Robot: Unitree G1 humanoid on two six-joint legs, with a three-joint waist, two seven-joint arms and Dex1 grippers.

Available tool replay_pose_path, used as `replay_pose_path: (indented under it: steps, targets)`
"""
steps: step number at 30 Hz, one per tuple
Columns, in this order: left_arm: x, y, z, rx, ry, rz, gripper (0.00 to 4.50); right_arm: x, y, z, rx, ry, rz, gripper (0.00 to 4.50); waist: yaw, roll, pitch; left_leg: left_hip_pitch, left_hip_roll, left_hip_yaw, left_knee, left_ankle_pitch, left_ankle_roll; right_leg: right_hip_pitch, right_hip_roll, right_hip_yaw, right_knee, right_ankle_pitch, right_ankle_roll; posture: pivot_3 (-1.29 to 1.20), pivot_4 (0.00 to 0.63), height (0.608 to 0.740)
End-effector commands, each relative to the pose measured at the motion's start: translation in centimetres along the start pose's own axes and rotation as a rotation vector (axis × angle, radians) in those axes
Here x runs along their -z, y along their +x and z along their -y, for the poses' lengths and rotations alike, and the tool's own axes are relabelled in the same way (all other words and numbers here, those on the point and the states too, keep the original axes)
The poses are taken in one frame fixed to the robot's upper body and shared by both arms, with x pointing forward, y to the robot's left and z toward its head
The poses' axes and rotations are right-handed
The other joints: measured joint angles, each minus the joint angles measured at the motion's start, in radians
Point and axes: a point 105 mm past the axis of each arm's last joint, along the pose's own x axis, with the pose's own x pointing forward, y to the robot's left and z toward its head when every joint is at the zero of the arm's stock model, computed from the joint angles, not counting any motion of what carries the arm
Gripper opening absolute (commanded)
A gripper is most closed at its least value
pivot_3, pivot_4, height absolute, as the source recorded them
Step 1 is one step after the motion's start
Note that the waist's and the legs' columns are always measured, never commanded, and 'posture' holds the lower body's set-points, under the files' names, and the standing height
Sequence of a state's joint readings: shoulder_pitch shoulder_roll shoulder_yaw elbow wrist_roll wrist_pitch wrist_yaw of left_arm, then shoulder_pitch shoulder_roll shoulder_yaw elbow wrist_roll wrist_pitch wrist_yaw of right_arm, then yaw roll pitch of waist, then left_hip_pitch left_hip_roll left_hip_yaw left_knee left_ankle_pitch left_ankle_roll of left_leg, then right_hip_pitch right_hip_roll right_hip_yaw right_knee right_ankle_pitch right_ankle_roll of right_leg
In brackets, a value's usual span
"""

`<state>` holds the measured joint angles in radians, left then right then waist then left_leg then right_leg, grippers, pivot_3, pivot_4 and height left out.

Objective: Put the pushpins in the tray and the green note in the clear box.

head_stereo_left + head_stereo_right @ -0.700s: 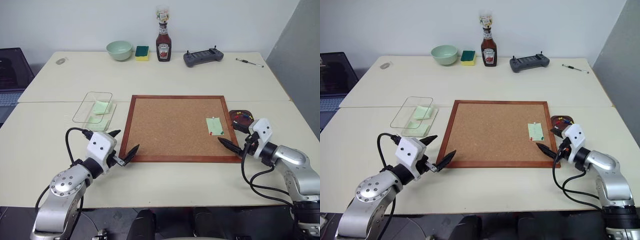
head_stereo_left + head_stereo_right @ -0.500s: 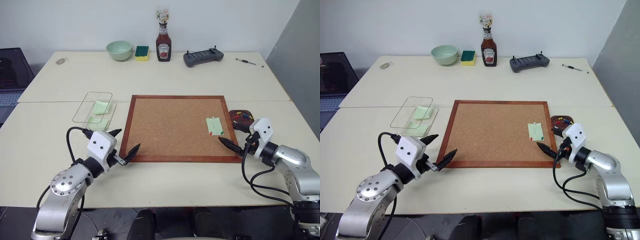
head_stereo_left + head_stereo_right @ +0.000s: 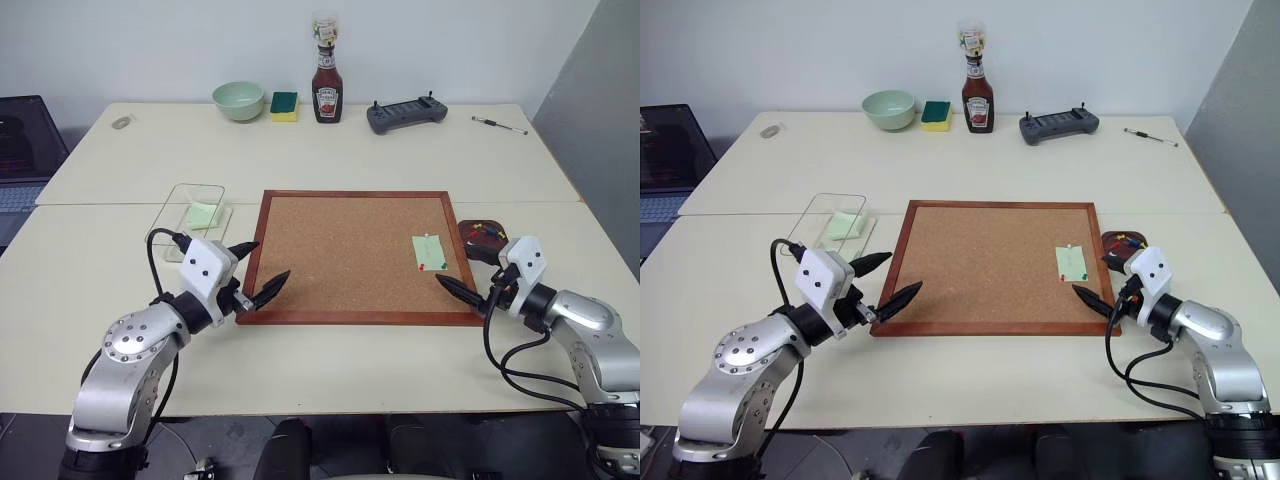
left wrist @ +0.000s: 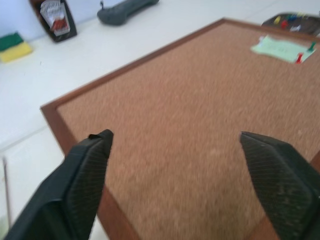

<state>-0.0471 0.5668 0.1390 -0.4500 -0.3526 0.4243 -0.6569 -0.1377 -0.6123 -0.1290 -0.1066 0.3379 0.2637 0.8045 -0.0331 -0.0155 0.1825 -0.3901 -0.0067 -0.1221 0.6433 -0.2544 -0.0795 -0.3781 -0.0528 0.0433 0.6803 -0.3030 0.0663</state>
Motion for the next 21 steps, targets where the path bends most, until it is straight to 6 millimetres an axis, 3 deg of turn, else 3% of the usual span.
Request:
replay_pose_path:
  steps: [1, 16, 18, 21]
  targets:
    - [-0.9, 1.4, 0.8, 0.117, 0.023, 0.04, 3.23, -1.8, -0.4, -0.2, 0.008, -0.033, 0.054, 4.5, 0.001, 0.0, 0.0, 0.0, 0.0, 0.0, 0.0, 0.0, 0.0, 0.0, 0.0, 0.0, 0.0, 0.0, 0.0, 0.0, 0.15, 0.74]
    - [0.4, 7.9, 2.2, 0.3, 0.053, 0.029, 0.35, -2.2, -0.2, -1.2, 0.019, 0.001, 0.054, 4.5, 0.0, 0.0, 0.0, 0.0, 0.0, 0.0, 0.0, 0.0, 0.0, 0.0, 0.0, 0.0, 0.0, 0.0, 0.0, 0.0, 0.15, 0.74]
    - [0.5, 8.7, 2.2, 0.306, 0.053, 0.03, 0.06, -2.3, -0.1, -1.4, 0.013, 0.006, 0.05, 4.5, 0.001, 0.0, 0.0, 0.0, -0.001, 0.0, 0.0, 0.0, 0.0, 0.0, 0.0, 0.0, 0.0, 0.0, 0.0, 0.0, 0.15, 0.74]
    - [0.5, 9.7, 2.4, 0.323, 0.054, 0.036, 0.06, -2.5, 0.2, -1.7, 0.006, 0.013, 0.05, 4.5, 0.001, 0.0, 0.0, 0.0, -0.001, 0.0, 0.001, 0.0, 0.0, 0.0, 0.0, 0.0, 0.0, 0.0, 0.0, 0.0, 0.15, 0.74]
